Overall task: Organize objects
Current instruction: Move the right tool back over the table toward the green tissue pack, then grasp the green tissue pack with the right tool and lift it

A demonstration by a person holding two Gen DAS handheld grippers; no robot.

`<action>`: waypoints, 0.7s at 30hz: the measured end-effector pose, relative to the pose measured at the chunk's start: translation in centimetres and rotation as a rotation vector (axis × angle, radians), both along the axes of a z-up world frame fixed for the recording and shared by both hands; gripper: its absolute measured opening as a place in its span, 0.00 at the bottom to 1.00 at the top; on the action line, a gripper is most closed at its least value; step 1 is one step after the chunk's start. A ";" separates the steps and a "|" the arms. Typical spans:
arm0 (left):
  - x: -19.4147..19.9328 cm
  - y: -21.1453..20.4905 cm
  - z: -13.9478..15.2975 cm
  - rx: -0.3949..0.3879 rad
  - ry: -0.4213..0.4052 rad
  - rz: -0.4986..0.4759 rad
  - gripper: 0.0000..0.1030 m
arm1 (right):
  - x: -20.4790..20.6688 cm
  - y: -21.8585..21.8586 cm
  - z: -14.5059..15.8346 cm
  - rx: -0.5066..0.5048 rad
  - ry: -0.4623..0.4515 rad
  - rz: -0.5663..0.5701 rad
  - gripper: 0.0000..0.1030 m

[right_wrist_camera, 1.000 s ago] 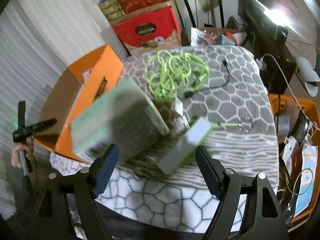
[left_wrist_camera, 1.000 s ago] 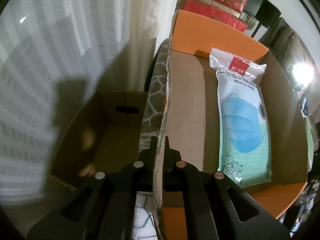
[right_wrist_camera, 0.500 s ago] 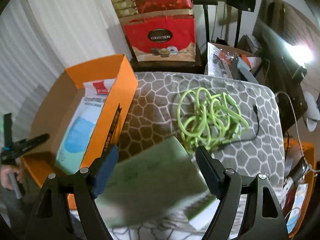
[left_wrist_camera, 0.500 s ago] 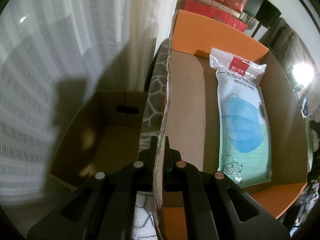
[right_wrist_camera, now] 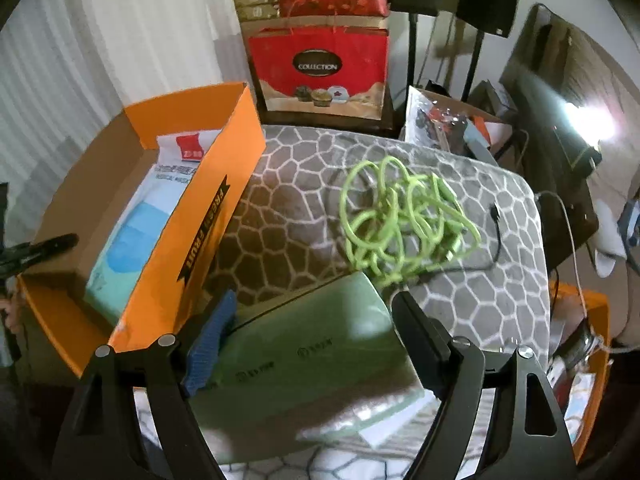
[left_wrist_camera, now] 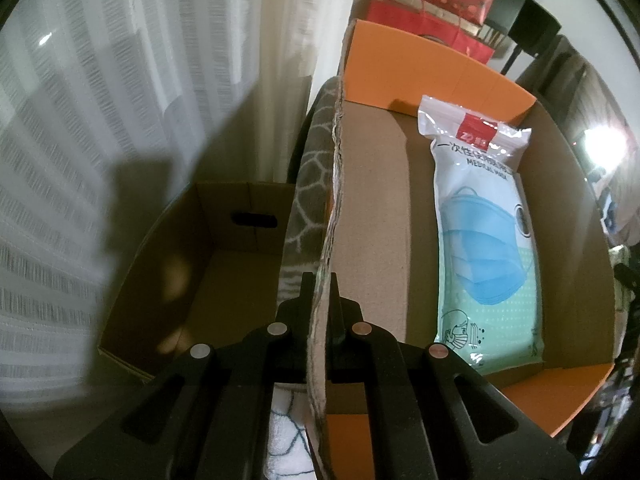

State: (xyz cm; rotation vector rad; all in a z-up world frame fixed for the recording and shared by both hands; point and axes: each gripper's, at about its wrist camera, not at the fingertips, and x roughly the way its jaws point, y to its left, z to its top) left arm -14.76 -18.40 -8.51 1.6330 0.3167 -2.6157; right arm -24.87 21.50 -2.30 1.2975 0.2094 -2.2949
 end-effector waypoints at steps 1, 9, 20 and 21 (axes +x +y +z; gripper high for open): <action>0.0 0.0 0.0 0.001 0.000 0.000 0.03 | 0.4 0.7 0.1 -0.020 -0.001 -0.008 0.81; 0.0 0.1 0.0 -0.002 0.000 0.003 0.03 | 3.5 6.1 0.3 -0.146 -0.045 -0.114 0.84; 0.0 0.0 -0.1 0.002 0.002 0.007 0.03 | 5.3 11.1 -3.2 -0.470 -0.277 -0.273 0.89; 0.0 0.1 -0.1 0.003 0.003 0.007 0.03 | 5.5 11.3 -3.7 -0.510 -0.310 -0.284 0.89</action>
